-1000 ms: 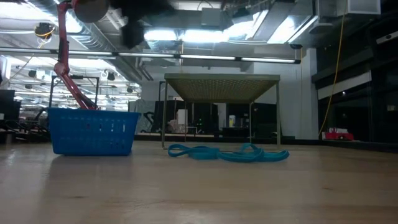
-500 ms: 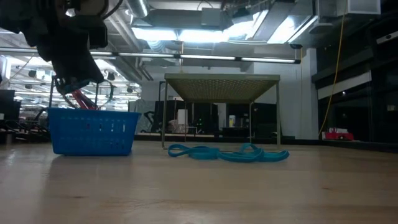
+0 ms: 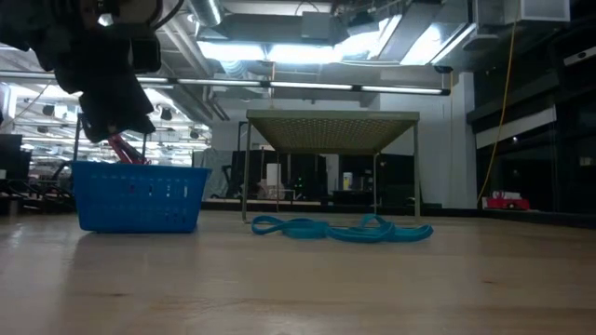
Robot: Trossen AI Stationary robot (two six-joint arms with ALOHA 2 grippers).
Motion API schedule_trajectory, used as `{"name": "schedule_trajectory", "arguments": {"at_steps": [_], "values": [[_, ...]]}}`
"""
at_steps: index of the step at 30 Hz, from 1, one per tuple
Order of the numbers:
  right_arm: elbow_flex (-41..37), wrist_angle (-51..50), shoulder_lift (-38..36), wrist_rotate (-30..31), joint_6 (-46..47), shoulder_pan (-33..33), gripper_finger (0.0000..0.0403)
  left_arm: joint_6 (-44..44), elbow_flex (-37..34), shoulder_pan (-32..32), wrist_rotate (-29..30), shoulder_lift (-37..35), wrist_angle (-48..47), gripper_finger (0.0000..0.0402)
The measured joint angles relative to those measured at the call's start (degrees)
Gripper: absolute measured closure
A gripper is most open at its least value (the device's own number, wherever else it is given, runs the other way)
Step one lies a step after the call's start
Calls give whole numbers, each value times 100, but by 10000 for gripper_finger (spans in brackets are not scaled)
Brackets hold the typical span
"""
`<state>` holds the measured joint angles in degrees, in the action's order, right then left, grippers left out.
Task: Pick & Place Office Desk Supplies
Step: Put the blue rubber band into the blue basket
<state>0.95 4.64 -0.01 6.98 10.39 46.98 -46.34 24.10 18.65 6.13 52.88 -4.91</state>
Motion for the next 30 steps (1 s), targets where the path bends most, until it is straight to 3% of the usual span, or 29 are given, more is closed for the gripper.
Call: {"name": "schedule_trajectory", "arguments": {"at_steps": [4,8,16,20,24,30], "values": [[0,0,0,2,0,-2,224,-332,-2,-13,11,2,395,233],[0,-1,0,0,0,0,224,-244,422,-15,7,127,905,219],[0,-2,0,2,0,-2,224,1224,2882,-376,99,1792,-1293,239],[0,-1,0,2,0,-2,224,1866,3904,-596,88,2715,-1840,252],[0,0,0,2,0,-1,224,2027,4344,-799,77,3374,-1931,263],[0,-2,0,2,0,-2,224,1763,4349,-885,-21,4122,-2609,271]]}}
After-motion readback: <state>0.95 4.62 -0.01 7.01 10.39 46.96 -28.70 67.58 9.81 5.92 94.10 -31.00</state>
